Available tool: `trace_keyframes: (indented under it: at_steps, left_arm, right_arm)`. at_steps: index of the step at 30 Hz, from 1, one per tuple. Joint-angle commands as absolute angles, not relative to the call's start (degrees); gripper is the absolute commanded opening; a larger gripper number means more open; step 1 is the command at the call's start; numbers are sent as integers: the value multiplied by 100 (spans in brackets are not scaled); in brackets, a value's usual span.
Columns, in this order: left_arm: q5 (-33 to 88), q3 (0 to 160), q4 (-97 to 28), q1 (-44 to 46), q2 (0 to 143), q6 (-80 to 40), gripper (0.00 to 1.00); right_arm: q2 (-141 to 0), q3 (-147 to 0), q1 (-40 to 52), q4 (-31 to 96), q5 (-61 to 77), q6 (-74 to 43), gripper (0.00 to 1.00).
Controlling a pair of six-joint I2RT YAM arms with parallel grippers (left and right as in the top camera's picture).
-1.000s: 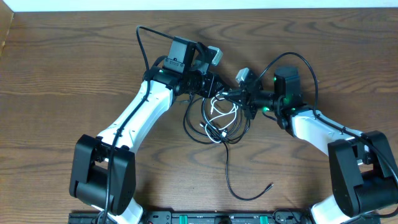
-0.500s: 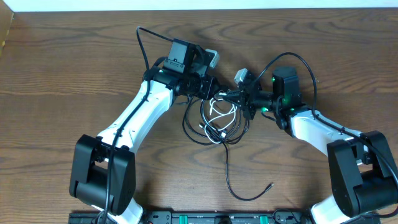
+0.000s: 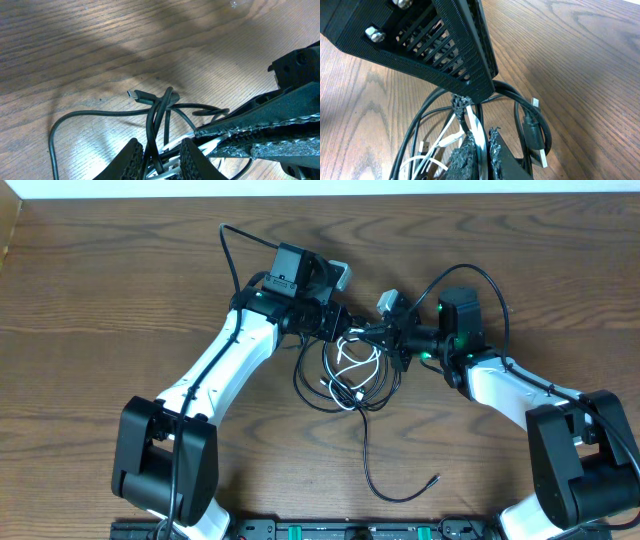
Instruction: Untangle cables
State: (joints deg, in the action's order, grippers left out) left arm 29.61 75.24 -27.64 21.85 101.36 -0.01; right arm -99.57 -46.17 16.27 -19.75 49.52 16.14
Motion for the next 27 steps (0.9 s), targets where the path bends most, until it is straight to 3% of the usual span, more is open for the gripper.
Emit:
trace_keyframes:
  at_steps: [1, 27]
  left_arm:
    - [2908, 7524, -2803, 2167, 9996, 34, 25]
    - [2915, 7522, -2821, 2171, 9998, 8, 19]
  right_arm:
    - [-9813, -4589, 1658, -2060, 5098, 1719, 5]
    - [-9813, -4589, 1662, -2084, 5306, 1632, 5]
